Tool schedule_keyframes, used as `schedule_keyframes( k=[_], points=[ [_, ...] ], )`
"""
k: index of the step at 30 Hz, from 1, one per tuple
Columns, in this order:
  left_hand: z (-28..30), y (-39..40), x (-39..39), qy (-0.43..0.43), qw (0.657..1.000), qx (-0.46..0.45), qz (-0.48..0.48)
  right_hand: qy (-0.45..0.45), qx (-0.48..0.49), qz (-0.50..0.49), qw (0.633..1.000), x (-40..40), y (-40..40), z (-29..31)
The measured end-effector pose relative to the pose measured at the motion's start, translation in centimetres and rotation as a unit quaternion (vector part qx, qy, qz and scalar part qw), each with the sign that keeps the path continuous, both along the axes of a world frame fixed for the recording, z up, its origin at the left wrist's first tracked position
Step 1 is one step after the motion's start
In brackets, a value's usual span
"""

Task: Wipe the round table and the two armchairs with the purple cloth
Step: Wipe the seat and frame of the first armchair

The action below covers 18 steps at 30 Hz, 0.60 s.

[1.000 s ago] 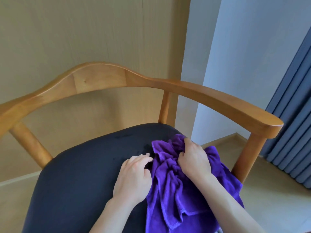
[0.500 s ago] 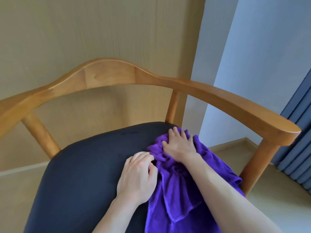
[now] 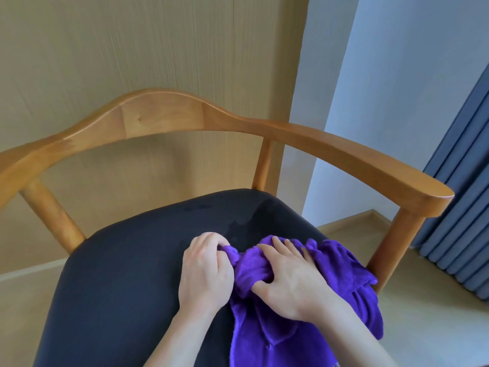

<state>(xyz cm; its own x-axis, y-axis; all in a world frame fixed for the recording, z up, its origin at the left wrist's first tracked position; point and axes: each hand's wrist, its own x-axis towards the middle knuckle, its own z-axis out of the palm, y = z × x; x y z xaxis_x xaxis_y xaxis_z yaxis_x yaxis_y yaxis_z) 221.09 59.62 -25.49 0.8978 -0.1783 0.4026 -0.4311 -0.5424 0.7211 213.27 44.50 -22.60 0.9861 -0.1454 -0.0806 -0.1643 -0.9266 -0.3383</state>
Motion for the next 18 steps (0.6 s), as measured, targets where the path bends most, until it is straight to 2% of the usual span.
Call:
schedule_keyframes(
  k=[4,9,12,15,18],
  points=[
    [-0.2,0.1,0.0,0.011,1.000,-0.014,0.007,-0.035,-0.002,0.023,0.999,0.3,0.5,-0.1],
    [-0.4,0.2,0.1,0.024,1.000,0.004,-0.005,-0.113,0.008,-0.011,0.993,0.9,1.3,-0.5],
    [-0.5,0.1,0.0,0.022,1.000,0.021,0.004,-0.176,0.070,-0.046,0.981,3.8,-0.4,-0.4],
    [-0.6,0.0,0.0,0.025,0.999,0.032,0.014,-0.259,0.057,-0.055,0.963,9.5,-3.7,0.2],
    [-0.5,0.0,0.0,0.018,0.999,0.049,0.012,-0.166,0.038,-0.104,0.980,14.2,-6.2,-0.1]
  ],
)
